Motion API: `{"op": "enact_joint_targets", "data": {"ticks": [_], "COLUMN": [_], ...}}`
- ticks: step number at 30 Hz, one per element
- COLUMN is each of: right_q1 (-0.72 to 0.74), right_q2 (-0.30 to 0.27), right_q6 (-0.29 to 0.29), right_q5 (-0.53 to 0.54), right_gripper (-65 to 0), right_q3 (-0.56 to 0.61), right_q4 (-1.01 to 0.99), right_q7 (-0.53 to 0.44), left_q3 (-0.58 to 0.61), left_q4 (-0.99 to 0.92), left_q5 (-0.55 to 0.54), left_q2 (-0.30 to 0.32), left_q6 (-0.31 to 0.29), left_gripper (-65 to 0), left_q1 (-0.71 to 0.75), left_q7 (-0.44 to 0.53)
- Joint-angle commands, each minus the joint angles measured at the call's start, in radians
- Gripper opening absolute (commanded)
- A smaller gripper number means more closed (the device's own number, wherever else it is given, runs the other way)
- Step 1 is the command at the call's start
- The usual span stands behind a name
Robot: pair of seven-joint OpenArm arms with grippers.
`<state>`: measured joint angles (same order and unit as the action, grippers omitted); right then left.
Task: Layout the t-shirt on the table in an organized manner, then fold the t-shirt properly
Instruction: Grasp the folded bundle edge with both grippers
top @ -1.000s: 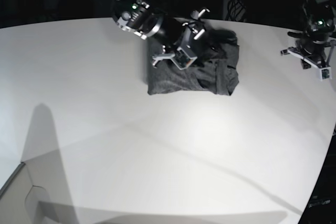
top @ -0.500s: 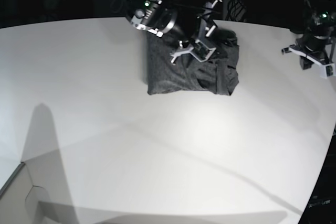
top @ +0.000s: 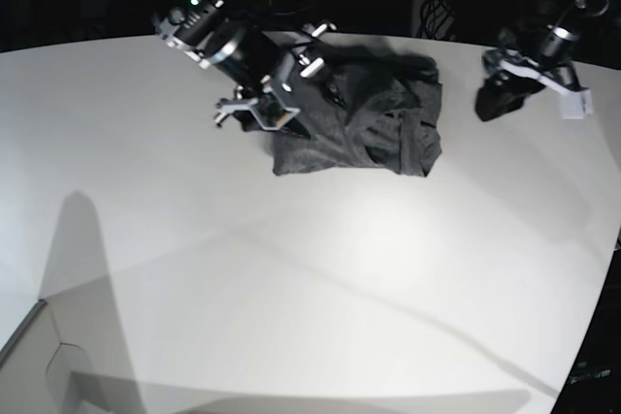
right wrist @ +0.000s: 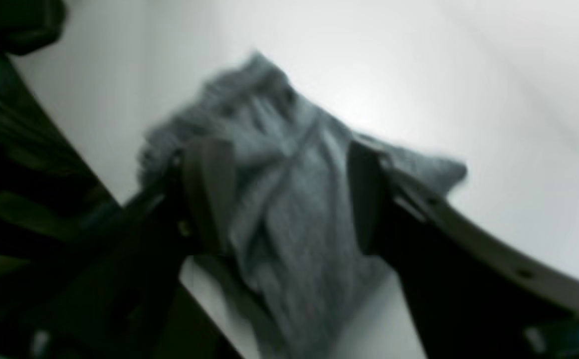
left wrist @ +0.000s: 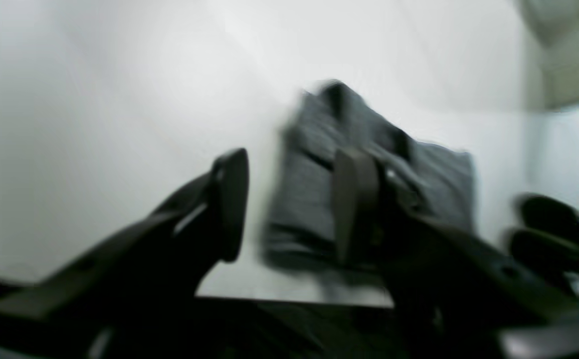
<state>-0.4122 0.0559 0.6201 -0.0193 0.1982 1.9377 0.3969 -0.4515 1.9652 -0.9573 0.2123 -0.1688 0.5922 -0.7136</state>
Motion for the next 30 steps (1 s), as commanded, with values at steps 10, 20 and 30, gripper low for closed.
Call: {"op": "enact_joint_targets", "data": {"ticks": [10, 20, 30], "right_q1": [-0.055, -0.069, -0.069], "right_q2": [0.006, -0.014, -0.014], "right_q6": [0.002, 0.002, 0.002], "right_q5": [0.025, 0.025, 0.025], "right_gripper": [-24.2, -24.2, -24.2], "right_q3": [-0.029, -0.029, -0.029], "right_q4": [0.026, 0.032, 0.032], "right_q7": [-0.04, -0.04, -0.036], "left_q3": [0.248, 0.256, 0.257], "left_q4": [0.015, 0.013, -0.027], "left_q5": [0.232, 0.263, 0.254], "left_q2": [-0.069, -0.089, -0.09], "left_q6": [-0.008, -0.011, -0.011], "left_gripper": [-36.2, -36.4, -36.5], "left_q1": [-0.004, -0.022, -0.059], "left_q7": [0.021, 0.022, 0.018]}}
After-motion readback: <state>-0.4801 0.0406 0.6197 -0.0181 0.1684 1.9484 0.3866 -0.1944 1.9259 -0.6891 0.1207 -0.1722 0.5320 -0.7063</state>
